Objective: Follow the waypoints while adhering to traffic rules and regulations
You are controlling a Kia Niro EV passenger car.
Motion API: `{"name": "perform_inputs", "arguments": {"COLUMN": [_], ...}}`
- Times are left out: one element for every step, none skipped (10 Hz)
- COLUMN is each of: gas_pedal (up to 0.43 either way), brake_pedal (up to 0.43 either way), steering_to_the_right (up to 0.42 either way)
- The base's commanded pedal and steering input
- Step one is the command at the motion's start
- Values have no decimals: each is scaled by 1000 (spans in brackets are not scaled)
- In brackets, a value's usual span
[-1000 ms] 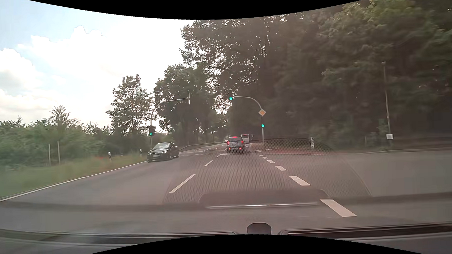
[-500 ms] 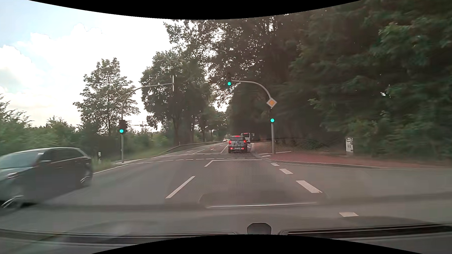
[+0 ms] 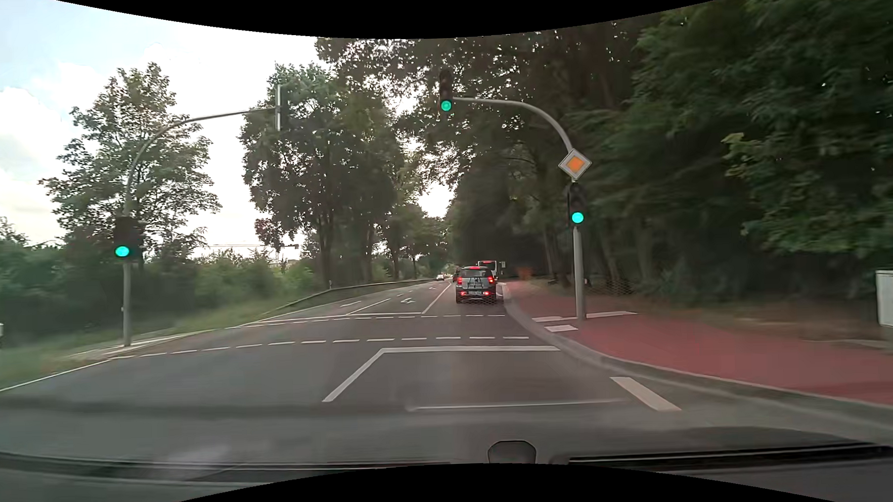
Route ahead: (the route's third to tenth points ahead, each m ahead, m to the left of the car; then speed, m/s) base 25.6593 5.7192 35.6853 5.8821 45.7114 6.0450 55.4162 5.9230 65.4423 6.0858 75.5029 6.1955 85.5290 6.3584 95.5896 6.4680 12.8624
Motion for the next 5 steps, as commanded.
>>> {"name": "perform_inputs", "arguments": {"gas_pedal": [0, 0, 0, 0, 0], "brake_pedal": [128, 159, 183, 195, 207], "steering_to_the_right": [-1, -1, -1, -1, -1]}}
